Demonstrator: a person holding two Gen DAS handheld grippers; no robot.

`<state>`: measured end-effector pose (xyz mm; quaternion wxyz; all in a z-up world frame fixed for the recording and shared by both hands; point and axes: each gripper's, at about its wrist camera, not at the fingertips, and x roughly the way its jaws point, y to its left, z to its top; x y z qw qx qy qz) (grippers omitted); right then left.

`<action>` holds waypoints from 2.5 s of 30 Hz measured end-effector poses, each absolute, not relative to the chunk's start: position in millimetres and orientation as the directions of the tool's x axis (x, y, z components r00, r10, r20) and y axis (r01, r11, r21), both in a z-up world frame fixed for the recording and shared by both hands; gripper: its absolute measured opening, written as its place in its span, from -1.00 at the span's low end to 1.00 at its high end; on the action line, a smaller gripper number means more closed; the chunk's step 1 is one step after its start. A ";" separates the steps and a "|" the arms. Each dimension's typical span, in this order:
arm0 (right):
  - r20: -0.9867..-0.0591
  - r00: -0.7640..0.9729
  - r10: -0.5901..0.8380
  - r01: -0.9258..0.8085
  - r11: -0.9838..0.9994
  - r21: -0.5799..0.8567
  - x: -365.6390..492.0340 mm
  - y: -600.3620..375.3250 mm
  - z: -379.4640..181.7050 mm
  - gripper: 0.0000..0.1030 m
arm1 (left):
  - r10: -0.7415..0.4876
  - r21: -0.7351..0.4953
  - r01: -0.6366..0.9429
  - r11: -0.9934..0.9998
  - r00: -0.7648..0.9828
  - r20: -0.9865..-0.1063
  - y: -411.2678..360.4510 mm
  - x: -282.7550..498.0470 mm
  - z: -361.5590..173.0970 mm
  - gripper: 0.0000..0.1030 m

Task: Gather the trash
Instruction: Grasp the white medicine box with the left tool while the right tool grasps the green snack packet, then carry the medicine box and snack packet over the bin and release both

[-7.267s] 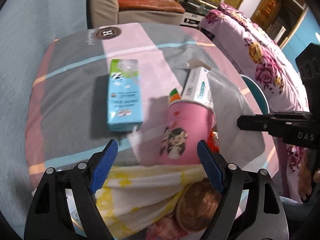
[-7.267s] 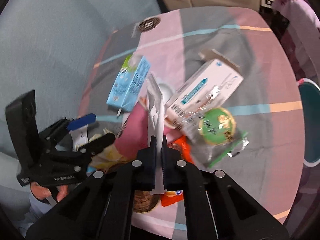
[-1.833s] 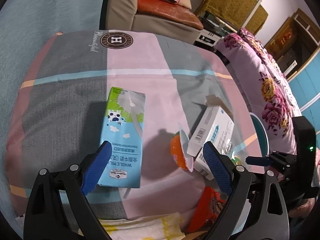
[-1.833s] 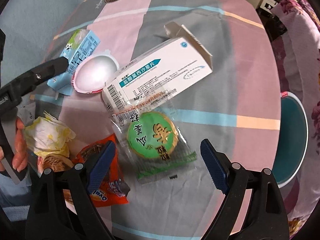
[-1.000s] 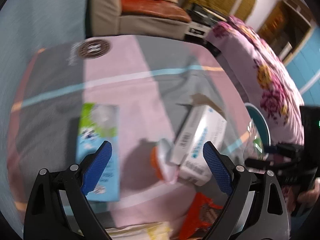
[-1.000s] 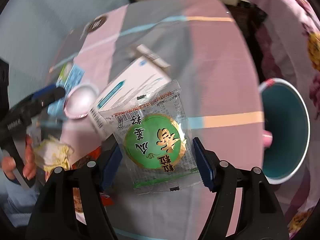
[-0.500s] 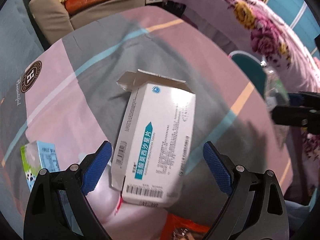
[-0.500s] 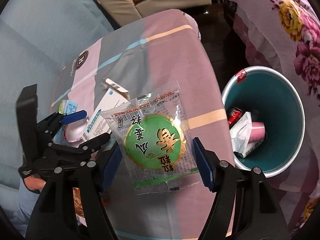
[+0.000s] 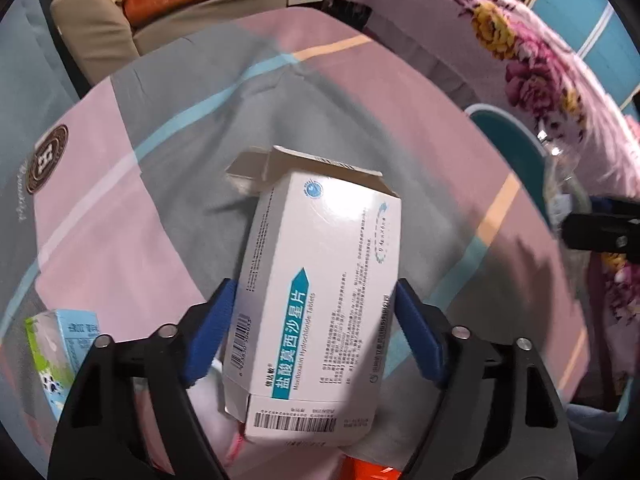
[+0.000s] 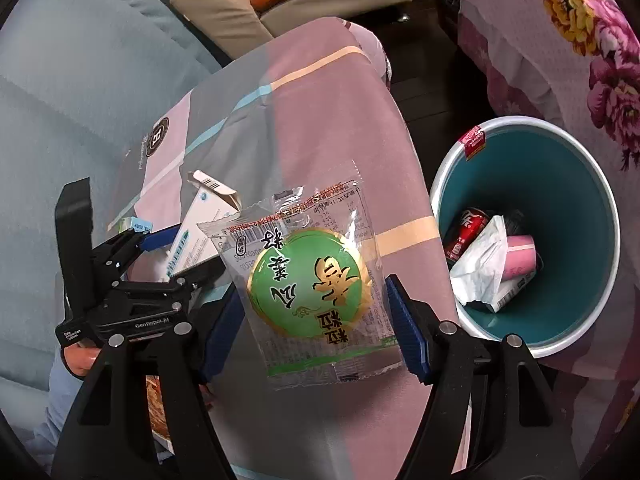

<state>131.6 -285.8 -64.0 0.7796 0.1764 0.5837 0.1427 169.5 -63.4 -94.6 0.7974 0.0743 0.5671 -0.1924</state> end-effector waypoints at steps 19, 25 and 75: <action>-0.822 0.363 0.438 0.003 0.882 0.471 106.7 -310.8 -42.3 0.28 | -0.242 -0.107 0.328 0.939 0.405 -0.882 -80.0 136.3 -35.4 0.25; -0.803 0.402 0.440 0.013 0.874 0.486 96.1 -327.3 -32.2 0.28 | -0.260 -0.122 0.333 0.935 0.411 -0.874 -93.9 129.1 -23.5 0.25; -0.808 0.525 0.268 0.257 0.855 0.451 96.9 -492.4 -41.0 0.28 | -0.382 -0.191 0.523 0.831 0.286 -0.879 -303.3 179.7 -58.1 0.44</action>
